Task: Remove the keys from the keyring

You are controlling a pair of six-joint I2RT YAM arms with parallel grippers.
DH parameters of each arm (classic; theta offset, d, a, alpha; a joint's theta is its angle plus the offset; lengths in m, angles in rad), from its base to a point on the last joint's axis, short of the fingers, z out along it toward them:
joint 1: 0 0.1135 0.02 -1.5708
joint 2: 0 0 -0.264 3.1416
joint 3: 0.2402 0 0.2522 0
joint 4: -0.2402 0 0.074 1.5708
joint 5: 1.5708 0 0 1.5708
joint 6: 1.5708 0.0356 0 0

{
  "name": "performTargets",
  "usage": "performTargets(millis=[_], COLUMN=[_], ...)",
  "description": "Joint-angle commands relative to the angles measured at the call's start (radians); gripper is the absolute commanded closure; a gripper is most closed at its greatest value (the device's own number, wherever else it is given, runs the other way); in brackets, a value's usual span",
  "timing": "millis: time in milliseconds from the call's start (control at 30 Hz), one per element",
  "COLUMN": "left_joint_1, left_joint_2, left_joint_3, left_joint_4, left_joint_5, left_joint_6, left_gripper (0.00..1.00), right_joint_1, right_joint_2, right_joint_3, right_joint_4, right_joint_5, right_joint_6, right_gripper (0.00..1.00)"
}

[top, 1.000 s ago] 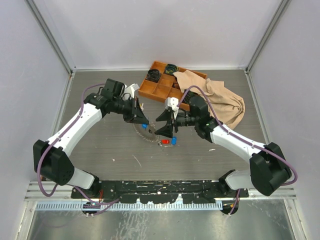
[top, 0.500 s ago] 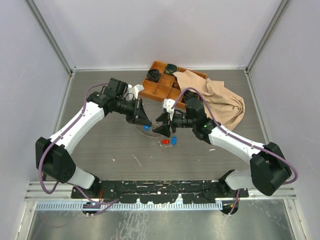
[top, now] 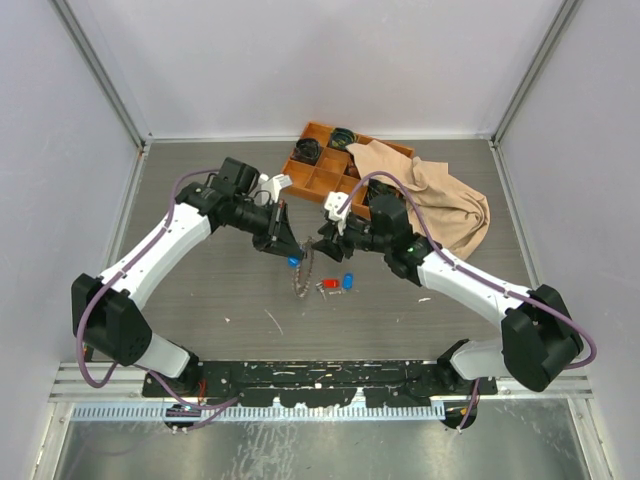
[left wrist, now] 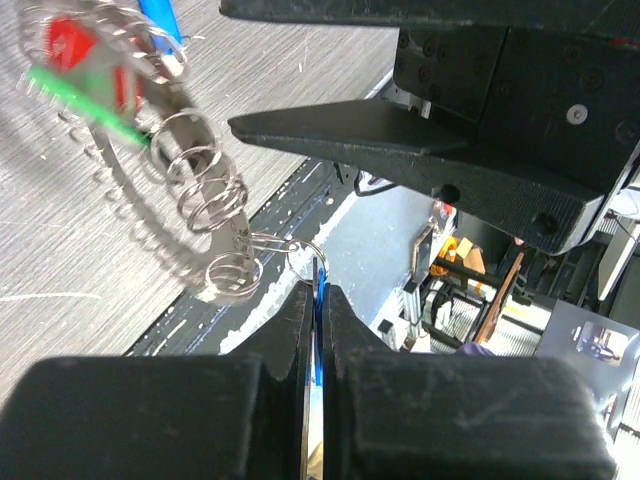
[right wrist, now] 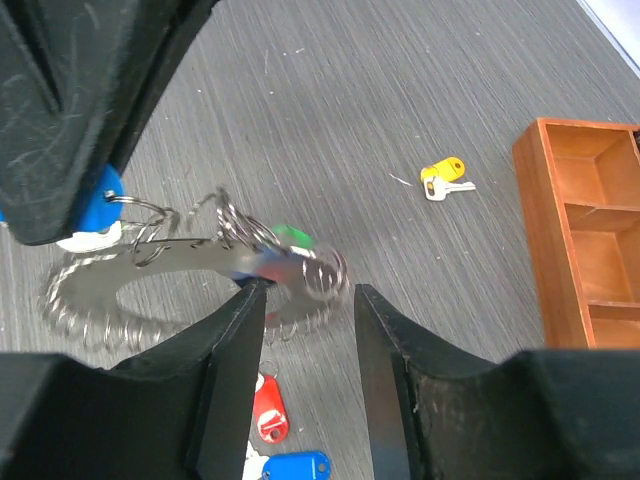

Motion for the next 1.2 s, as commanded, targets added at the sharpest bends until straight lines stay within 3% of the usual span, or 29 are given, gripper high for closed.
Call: performTargets(millis=[0, 300, 400, 733, 1067, 1167], left_joint_1=[-0.011, -0.012, -0.021, -0.054, -0.061, -0.061], left_joint_2=[-0.019, -0.027, -0.027, -0.029, -0.036, -0.040], left_joint_3=[0.046, 0.035, 0.032, 0.020, 0.024, 0.020], left_joint_4=[-0.015, -0.005, 0.000, 0.015, 0.019, 0.018], left_joint_5=[0.062, 0.068, 0.073, 0.088, 0.102, 0.102], left_joint_6=[0.019, 0.010, 0.007, 0.005, 0.008, 0.010], left_gripper=[1.00, 1.00, 1.00, 1.00, 1.00, 1.00], right_joint_1=[-0.002, -0.047, -0.037, -0.032, -0.032, -0.031], right_joint_2=[-0.036, -0.071, -0.054, -0.038, 0.002, 0.007], right_joint_3=[0.047, 0.068, 0.060, 0.057, 0.053, 0.054], right_joint_4=[0.020, -0.075, -0.039, -0.005, -0.016, -0.029], right_joint_5=[0.033, -0.400, -0.394, -0.416, -0.487, -0.494], right_joint_6=[-0.007, -0.071, -0.066, -0.073, -0.065, -0.072], right_gripper=[0.54, 0.47, 0.43, 0.44, 0.70, 0.73])
